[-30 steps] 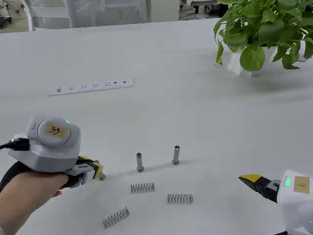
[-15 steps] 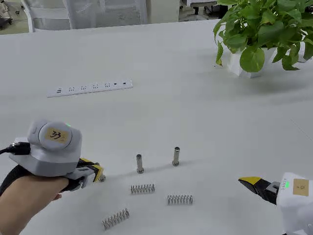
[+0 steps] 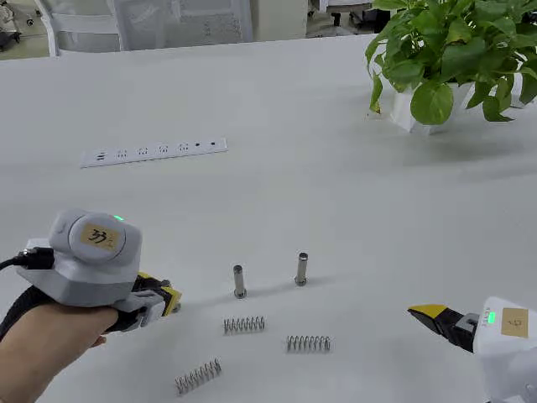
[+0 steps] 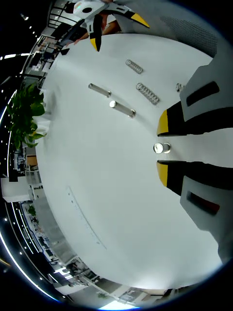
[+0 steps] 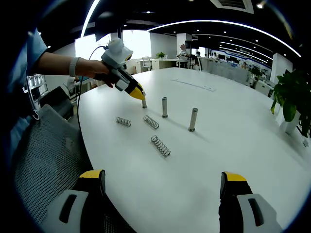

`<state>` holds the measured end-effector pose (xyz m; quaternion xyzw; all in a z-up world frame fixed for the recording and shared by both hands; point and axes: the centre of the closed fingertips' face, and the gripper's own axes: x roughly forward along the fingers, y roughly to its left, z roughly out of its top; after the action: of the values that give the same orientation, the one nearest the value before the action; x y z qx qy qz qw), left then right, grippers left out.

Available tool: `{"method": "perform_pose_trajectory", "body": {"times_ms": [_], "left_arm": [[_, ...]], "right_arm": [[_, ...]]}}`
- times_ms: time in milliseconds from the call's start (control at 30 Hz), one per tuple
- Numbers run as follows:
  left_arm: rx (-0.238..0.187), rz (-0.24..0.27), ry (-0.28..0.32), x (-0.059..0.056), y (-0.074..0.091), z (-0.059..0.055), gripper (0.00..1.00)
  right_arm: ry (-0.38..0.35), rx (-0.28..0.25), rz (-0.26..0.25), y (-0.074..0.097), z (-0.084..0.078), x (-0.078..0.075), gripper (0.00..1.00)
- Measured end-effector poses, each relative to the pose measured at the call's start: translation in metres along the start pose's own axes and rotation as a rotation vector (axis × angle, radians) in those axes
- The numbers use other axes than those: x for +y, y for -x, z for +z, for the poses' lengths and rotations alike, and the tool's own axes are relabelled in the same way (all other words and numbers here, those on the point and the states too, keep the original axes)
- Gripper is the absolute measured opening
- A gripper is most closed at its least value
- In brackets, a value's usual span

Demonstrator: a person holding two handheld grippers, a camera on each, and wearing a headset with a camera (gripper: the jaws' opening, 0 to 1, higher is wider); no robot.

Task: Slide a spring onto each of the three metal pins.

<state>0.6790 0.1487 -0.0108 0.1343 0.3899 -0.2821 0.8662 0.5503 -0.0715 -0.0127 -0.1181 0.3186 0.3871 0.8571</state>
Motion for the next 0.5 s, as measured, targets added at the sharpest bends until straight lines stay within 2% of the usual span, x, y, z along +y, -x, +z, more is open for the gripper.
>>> {"method": "perform_pose_trajectory", "body": {"times_ms": [133,400,500], "left_arm": [[-0.003,0.001,-0.001,0.0005,-0.0002,0.0002,0.23],[-0.014,0.001,-0.003,0.0003,-0.001,0.0,0.46],[-0.052,0.003,-0.008,0.0006,0.0012,0.0037,0.55]], "right_arm": [[0.001,0.002,0.0,-0.0003,-0.0003,0.0003,0.99],[0.002,-0.003,-0.003,0.0,0.0007,-0.0002,0.99],[0.006,-0.002,-0.006,0.0002,0.0007,-0.0008,0.99]]}}
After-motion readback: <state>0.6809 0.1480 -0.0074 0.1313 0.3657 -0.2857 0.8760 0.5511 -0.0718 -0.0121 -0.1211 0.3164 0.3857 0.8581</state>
